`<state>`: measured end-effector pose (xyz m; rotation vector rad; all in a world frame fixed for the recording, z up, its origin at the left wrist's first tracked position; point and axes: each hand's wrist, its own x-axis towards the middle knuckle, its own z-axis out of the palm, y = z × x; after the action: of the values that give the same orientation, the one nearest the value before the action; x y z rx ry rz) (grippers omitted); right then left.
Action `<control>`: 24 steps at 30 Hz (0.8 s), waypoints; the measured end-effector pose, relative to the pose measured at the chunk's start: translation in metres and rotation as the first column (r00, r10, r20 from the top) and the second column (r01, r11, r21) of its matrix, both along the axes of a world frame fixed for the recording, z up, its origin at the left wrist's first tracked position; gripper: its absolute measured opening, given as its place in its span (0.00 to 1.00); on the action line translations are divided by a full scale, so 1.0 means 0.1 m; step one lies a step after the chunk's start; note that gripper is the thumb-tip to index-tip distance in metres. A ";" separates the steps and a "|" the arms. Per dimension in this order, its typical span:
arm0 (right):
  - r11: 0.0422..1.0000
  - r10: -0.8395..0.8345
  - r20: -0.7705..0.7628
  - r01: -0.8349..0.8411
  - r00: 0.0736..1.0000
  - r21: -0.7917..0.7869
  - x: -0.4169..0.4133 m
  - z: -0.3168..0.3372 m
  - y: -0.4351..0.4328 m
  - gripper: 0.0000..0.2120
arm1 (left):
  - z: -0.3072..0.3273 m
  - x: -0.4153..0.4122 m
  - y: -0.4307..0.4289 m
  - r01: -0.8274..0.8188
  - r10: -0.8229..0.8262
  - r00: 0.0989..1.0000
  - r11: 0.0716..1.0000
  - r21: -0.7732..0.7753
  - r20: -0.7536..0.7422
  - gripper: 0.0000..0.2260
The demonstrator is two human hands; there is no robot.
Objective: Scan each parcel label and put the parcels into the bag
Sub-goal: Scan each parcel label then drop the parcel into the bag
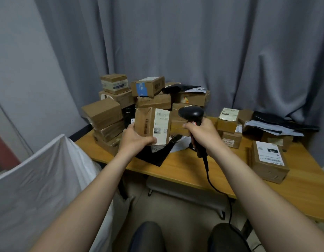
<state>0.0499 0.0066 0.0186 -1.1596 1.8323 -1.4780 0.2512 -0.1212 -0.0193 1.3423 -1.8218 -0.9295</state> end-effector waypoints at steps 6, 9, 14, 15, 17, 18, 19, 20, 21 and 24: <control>0.994 0.083 0.002 -0.083 0.997 0.072 0.44 -0.26 -0.19 0.03 | -0.19 0.83 0.28 -0.125 0.145 0.969 0.986 -0.109 0.202 0.43; 0.986 0.120 -0.007 -0.118 0.993 0.114 0.66 -0.38 -0.28 0.04 | -0.31 1.29 0.42 -0.202 0.234 0.924 0.970 -0.132 0.303 0.39; 0.970 0.173 -0.055 -0.160 0.983 0.185 0.97 -0.55 -0.41 0.05 | -0.57 1.91 0.47 -0.343 0.344 0.801 0.935 -0.095 0.491 0.37; 0.967 0.178 -0.063 -0.163 0.982 0.194 1.01 -0.58 -0.42 0.05 | -0.63 1.99 0.46 -0.363 0.354 0.779 0.928 -0.087 0.518 0.36; 0.965 0.187 -0.057 -0.172 0.981 0.199 1.06 -0.64 -0.45 0.06 | -0.76 2.14 0.46 -0.394 0.373 0.734 0.915 -0.091 0.568 0.36; 0.964 0.190 -0.050 -0.177 0.980 0.199 1.08 -0.66 -0.47 0.05 | -0.83 2.22 0.46 -0.414 0.387 0.710 0.905 -0.095 0.588 0.36; 0.963 0.194 -0.044 -0.182 0.980 0.200 1.09 -0.68 -0.48 0.05 | -0.89 2.29 0.46 -0.439 0.401 0.685 0.894 -0.095 0.609 0.37; 0.962 0.198 -0.039 -0.187 0.979 0.202 1.10 -0.69 -0.49 0.05 | -0.96 2.36 0.47 -0.459 0.407 0.656 0.884 -0.093 0.636 0.37; 0.961 0.202 -0.039 -0.190 0.979 0.203 1.10 -0.70 -0.49 0.05 | -1.02 2.42 0.48 -0.473 0.405 0.628 0.877 -0.086 0.665 0.37; 0.956 0.216 -0.039 -0.203 0.976 0.213 1.11 -0.74 -0.51 0.06 | -1.20 2.57 0.50 -0.519 0.398 0.571 0.853 -0.059 0.718 0.37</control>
<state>0.1613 -0.0441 -0.0550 -1.2632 1.7924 -1.1155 0.5083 -0.0714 -0.1390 2.3903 -1.7499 -0.2520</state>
